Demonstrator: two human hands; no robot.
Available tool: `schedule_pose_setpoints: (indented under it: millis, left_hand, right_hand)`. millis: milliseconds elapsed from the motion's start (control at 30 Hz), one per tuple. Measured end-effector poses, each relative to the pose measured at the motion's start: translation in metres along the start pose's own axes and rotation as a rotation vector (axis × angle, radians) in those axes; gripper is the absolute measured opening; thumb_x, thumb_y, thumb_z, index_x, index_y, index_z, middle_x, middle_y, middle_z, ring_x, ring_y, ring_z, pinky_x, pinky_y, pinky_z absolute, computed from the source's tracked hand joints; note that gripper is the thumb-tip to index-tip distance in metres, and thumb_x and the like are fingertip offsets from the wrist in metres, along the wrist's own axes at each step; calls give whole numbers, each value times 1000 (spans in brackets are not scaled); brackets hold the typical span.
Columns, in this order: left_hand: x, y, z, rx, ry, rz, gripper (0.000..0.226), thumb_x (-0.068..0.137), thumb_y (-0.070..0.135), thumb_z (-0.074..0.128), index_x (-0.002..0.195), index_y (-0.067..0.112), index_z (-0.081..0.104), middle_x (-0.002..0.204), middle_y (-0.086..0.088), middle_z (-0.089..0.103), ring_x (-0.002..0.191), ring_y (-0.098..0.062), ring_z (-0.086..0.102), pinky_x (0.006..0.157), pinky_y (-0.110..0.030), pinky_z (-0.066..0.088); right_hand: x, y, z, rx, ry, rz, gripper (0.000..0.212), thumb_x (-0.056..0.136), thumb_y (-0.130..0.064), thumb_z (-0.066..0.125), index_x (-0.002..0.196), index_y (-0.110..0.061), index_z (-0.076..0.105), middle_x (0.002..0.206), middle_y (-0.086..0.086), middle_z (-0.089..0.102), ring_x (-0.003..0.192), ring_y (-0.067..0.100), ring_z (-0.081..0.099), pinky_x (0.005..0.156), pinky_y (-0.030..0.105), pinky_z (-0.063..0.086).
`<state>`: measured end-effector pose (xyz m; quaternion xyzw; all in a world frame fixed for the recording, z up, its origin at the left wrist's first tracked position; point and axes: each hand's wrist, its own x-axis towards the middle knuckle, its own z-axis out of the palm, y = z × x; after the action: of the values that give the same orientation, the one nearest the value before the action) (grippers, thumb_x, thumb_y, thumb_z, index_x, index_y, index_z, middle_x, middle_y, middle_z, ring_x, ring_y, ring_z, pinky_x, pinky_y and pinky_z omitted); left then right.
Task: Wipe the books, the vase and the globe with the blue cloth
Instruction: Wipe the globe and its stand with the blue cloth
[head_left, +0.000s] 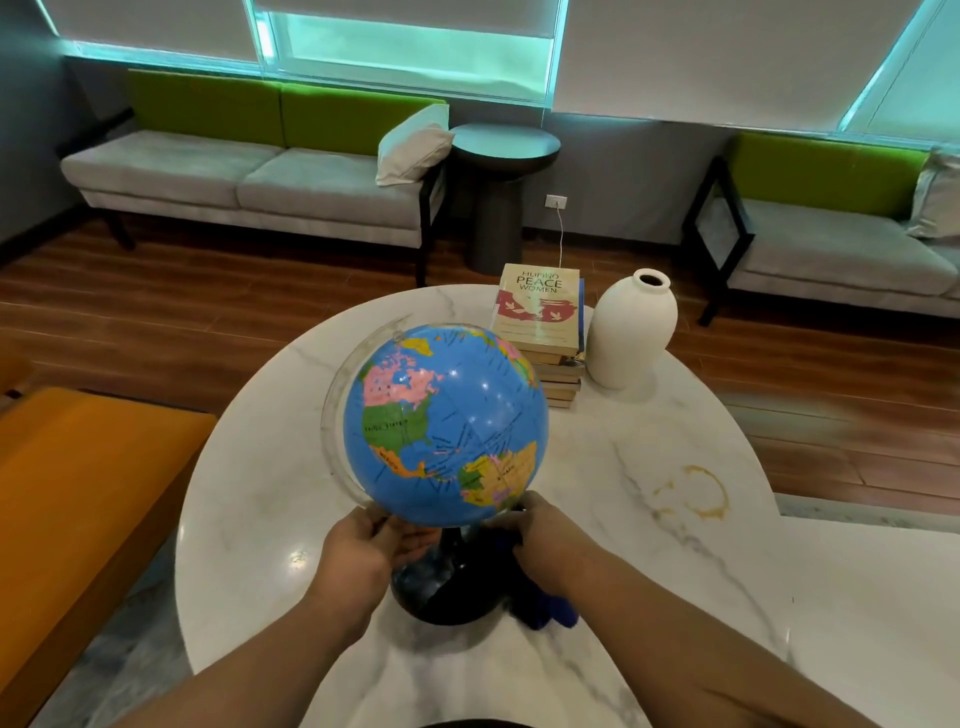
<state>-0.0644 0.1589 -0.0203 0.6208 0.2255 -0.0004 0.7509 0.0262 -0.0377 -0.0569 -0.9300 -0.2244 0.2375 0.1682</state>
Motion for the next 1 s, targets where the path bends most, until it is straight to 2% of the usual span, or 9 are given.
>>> schedule_pose_setpoints:
  millis: [100, 167, 267, 333, 433, 600, 767, 900, 1000]
  left_hand:
    - [1, 0, -1, 20, -4, -1, 21, 99, -2, 42, 111, -5, 59, 89, -18, 74, 84, -26, 72, 68, -24, 59]
    - [4, 0, -1, 21, 9, -5, 21, 99, -3, 41, 110, -7, 58, 88, -18, 73, 83, -26, 72, 67, -24, 59]
    - [6, 0, 1, 2, 24, -15, 20, 99, -2, 41, 108, -6, 59, 86, -18, 73, 81, -26, 72, 67, -25, 59]
    - [4, -1, 2, -2, 16, -14, 21, 99, -1, 42, 110, -6, 59, 88, -18, 74, 83, -27, 72, 67, -25, 59]
    - [4, -1, 3, -6, 13, -11, 21, 99, 0, 42, 111, -7, 58, 89, -18, 74, 83, -27, 72, 67, -25, 59]
    - [5, -1, 2, -14, 31, -17, 19, 99, 1, 43, 109, -3, 59, 87, -16, 74, 83, -26, 72, 69, -26, 60]
    - [0, -3, 3, -15, -3, 14, 20, 99, 0, 43, 110, -2, 59, 92, -17, 74, 85, -25, 72, 71, -25, 59]
    - [6, -4, 5, -11, 19, 9, 19, 98, -1, 44, 110, -5, 59, 91, -18, 73, 84, -27, 72, 68, -24, 59]
    - [7, -5, 6, -16, 10, 8, 18, 98, 1, 46, 109, -5, 59, 92, -18, 73, 87, -28, 72, 71, -26, 59]
  right_hand:
    - [-4, 2, -6, 64, 118, 66, 46, 86, -7, 47, 126, -26, 61, 125, 5, 44, 112, 25, 51, 97, 25, 38]
    - [-11, -6, -8, 143, 194, -4, 50, 83, -4, 47, 128, -22, 59, 127, 3, 45, 115, 23, 50, 98, 21, 35]
    - [-22, -11, -2, 82, 91, -161, 50, 83, -9, 50, 129, -26, 58, 134, -1, 44, 120, 19, 47, 101, 22, 34]
    - [-26, -3, 0, 24, 76, -113, 49, 85, -10, 49, 130, -28, 58, 134, -2, 43, 120, 19, 48, 100, 24, 37]
    - [-27, 3, -2, 79, 179, 2, 47, 83, -9, 48, 124, -26, 63, 127, -1, 45, 114, 22, 52, 96, 26, 42]
    - [-40, -20, 6, 74, 139, -206, 42, 90, -17, 48, 129, -28, 58, 136, -3, 41, 121, 18, 43, 102, 19, 33]
    - [-40, -2, 0, 55, 179, -78, 44, 85, -17, 47, 126, -27, 62, 129, -2, 46, 117, 19, 50, 95, 18, 37]
    - [-48, -16, 3, 60, 139, -206, 43, 88, -23, 46, 128, -30, 60, 136, -3, 41, 121, 16, 46, 99, 17, 33]
    - [-48, -8, 5, 70, 148, -167, 43, 86, -18, 48, 124, -30, 62, 133, -3, 44, 119, 18, 47, 98, 18, 36]
